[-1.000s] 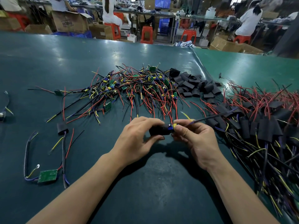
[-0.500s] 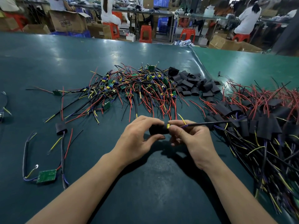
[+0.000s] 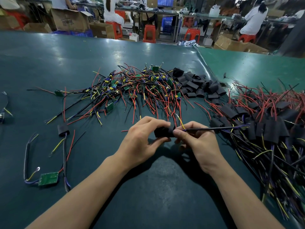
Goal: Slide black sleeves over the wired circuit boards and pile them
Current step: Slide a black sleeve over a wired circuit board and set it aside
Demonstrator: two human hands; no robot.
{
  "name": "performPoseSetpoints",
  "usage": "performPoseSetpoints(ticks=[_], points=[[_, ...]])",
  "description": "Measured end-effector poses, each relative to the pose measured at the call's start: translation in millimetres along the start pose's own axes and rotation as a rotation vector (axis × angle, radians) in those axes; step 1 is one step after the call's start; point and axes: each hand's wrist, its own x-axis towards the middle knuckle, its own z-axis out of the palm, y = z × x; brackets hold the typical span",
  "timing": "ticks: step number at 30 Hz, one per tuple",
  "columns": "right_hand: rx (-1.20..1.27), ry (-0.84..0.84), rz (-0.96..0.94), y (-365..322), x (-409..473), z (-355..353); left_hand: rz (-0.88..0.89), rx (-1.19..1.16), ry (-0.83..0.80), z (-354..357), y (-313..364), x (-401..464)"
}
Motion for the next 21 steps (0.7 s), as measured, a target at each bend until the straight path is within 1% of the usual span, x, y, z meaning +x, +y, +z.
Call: performPoseSetpoints(ticks=[5, 9, 11, 14, 16, 18, 19, 21], points=[[0.088, -0.054, 0.045, -1.8, 1.2, -6.2, -0.058, 0.005, 0.036, -1.3, -4.6, -0.7], [0.063, -0.036, 0.054, 1.0, 2.1, -4.8, 0.001, 0.006, 0.061, -0.2, -3.3, 0.7], [0.056, -0.07, 0.059, 2.0, 1.6, -1.9, 0.032, -0.001, 0.074, 0.2, -1.9, 1.6], [-0.052, -0.133, 0.056, 4.5, -2.0, 2.4, 0.08, -0.017, 0.07, 0.7, -0.6, 1.0], [-0.129, -0.125, 0.038, 6.4, -5.1, 4.9, 0.124, -0.01, 0.06, 2.4, 0.6, 1.3], [-0.106, -0.041, -0.013, 7.0, -6.4, 6.7, 0.169, 0.047, 0.092, 2.7, 0.0, 2.5], [-0.112, 0.058, -0.074, 5.5, -5.4, 6.3, 0.184, 0.091, 0.13, 2.2, -1.4, 3.2], [-0.142, 0.351, -0.219, 1.3, 0.4, -0.3, 0.172, 0.145, 0.221, 0.2, -5.2, 2.8]])
